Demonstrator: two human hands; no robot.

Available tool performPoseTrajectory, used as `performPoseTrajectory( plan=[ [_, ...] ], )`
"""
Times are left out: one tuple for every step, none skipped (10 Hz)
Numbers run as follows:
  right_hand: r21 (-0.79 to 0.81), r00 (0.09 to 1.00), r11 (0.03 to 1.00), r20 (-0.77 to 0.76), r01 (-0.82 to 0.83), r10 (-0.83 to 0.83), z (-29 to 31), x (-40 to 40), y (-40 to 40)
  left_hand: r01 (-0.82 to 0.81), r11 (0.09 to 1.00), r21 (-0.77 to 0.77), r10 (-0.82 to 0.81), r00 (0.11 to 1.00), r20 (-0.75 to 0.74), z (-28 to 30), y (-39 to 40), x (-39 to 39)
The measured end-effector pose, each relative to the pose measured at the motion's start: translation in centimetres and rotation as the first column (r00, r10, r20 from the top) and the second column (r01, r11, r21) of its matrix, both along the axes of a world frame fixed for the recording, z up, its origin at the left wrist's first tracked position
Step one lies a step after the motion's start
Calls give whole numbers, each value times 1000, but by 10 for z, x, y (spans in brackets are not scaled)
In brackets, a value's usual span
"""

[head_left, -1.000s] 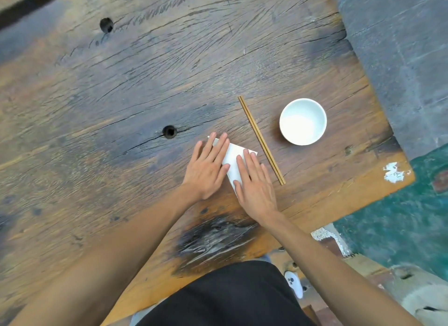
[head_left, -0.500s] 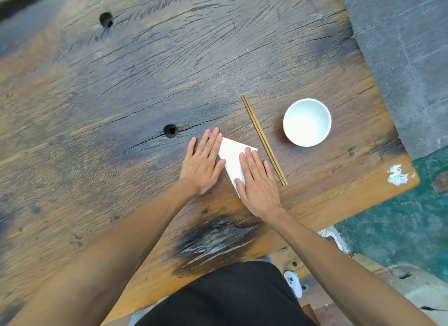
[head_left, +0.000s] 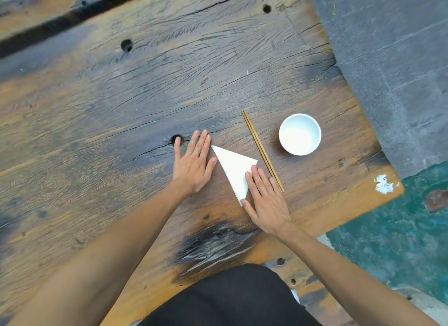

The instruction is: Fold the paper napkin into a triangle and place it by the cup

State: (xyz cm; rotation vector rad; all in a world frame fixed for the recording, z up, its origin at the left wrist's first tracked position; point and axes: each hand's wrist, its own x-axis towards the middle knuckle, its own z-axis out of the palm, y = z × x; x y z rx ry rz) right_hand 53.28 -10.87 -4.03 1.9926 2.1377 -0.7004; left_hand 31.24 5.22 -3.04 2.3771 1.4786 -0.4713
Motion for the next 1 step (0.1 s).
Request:
performPoseTrajectory(
  plan=[
    [70, 999, 997, -35, 20, -17, 20, -6, 20, -10, 997, 77, 8, 1000, 28, 18, 4, -19]
  ],
)
